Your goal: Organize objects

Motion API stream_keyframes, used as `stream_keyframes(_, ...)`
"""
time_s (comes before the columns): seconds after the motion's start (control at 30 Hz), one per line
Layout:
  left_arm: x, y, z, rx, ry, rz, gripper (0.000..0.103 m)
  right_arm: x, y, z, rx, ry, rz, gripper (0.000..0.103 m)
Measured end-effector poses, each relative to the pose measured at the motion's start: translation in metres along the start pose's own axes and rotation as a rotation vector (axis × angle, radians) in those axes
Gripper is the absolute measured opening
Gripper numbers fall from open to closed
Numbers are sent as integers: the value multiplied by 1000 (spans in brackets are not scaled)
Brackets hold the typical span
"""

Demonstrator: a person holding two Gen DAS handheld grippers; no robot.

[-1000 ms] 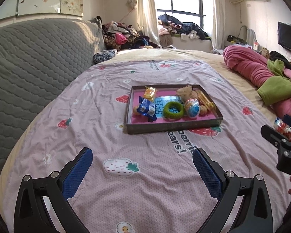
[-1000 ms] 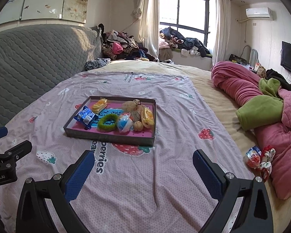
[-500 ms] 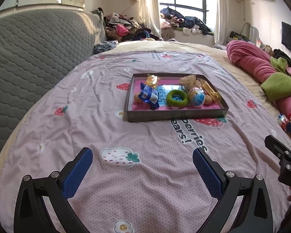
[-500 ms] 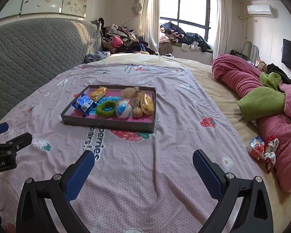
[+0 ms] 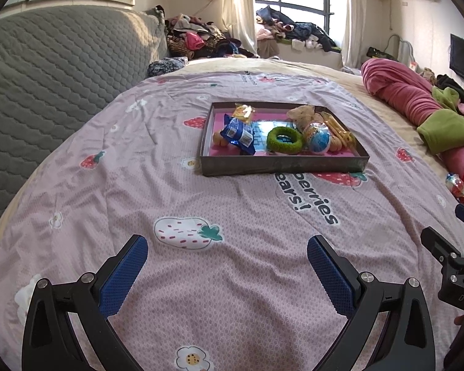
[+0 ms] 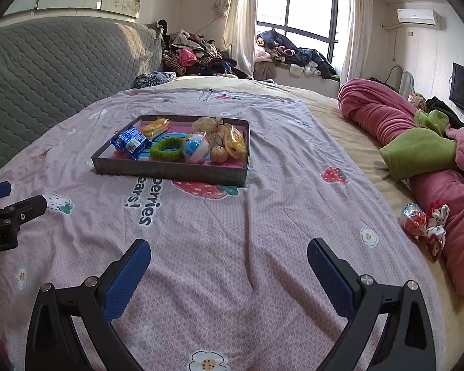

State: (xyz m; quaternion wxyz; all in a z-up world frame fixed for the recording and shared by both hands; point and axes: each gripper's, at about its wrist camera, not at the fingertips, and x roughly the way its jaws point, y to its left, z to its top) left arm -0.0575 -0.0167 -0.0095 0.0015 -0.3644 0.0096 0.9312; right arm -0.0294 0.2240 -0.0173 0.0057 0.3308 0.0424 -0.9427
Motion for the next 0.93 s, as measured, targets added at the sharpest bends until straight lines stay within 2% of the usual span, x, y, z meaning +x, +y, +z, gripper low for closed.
stream_keyframes(0.4,10,-1,-16,25,9,2,103,12,2,-14,-6,38,-6,102)
stream_keyframes(0.93,26,10,-25,-21,11,-20,103,22,2,-23,-19,61,-22,102)
